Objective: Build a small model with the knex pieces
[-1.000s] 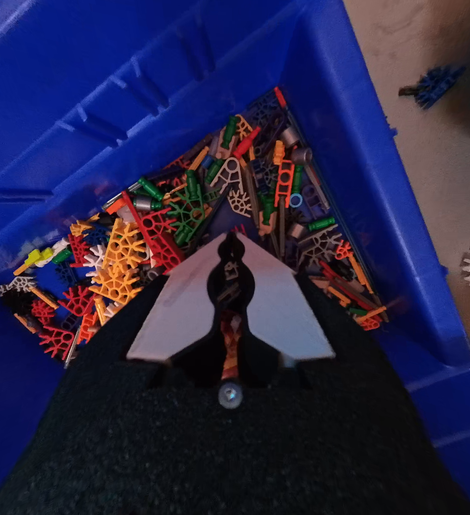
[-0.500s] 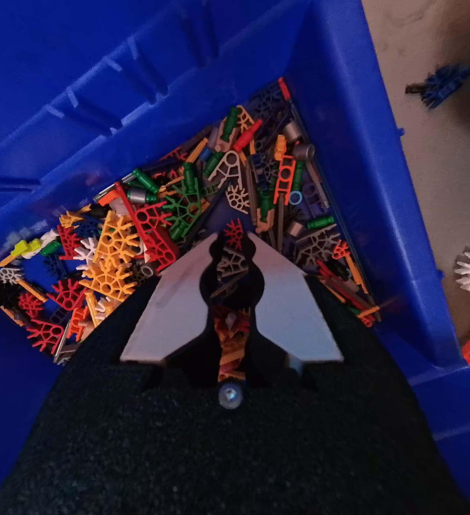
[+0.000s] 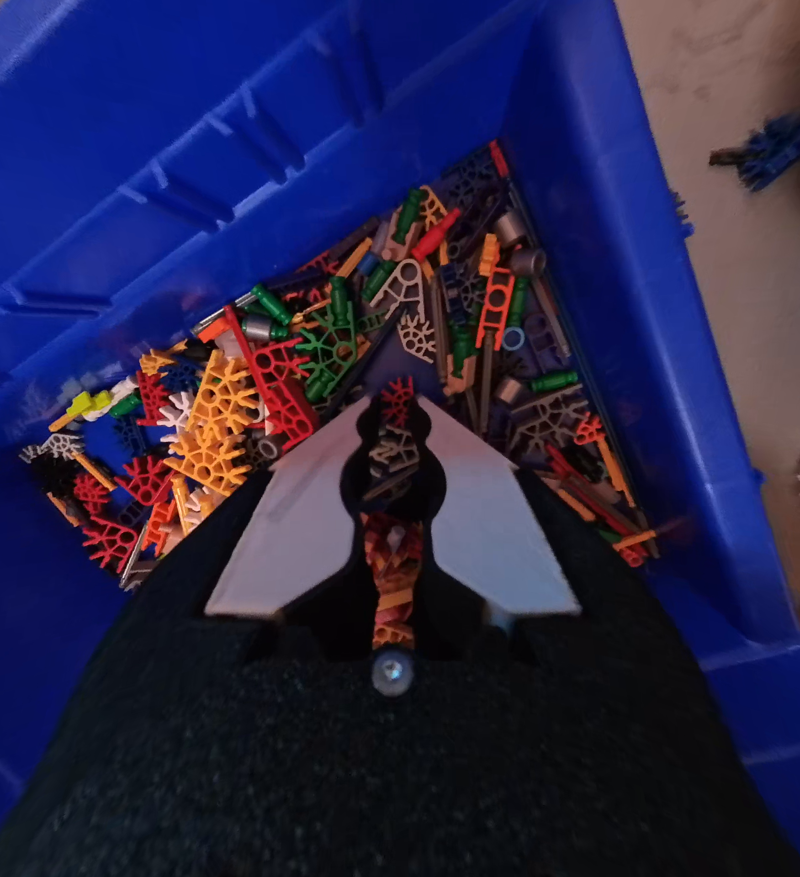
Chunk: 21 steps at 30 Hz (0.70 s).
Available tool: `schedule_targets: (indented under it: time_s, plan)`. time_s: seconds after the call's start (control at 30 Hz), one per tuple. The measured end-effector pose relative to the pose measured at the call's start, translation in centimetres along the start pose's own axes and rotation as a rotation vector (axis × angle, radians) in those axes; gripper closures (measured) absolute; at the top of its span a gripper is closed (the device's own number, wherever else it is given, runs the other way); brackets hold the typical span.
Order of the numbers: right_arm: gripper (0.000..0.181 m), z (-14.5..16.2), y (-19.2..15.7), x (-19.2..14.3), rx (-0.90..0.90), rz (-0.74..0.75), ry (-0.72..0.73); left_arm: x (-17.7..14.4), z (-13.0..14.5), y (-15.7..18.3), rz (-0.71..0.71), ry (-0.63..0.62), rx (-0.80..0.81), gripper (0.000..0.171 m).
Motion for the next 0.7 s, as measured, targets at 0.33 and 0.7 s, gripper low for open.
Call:
schedule_targets:
  time_s: [0.33,0.7]
  plan:
    - [0.177,0.2,0.1,0.1,0.002,0.004,-0.005,-3.0,-0.3,-0.7,-0.075,0.079,-0.042,0.161]
    - [0.177,0.3,0.3,0.3,0.004,0.015,-0.008,-7.5,1.3,1.1,-0.164,0.178,-0.133,0.171]
Point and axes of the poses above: each gripper's, where its closed fingertips meet, x out along the fingers, z out of its underside, y = z × x across the jaws, the point moved 4 cm from there along -x, back along the fingers, and after that the axes turned 2 degrees about x, right-handed, at the moved point
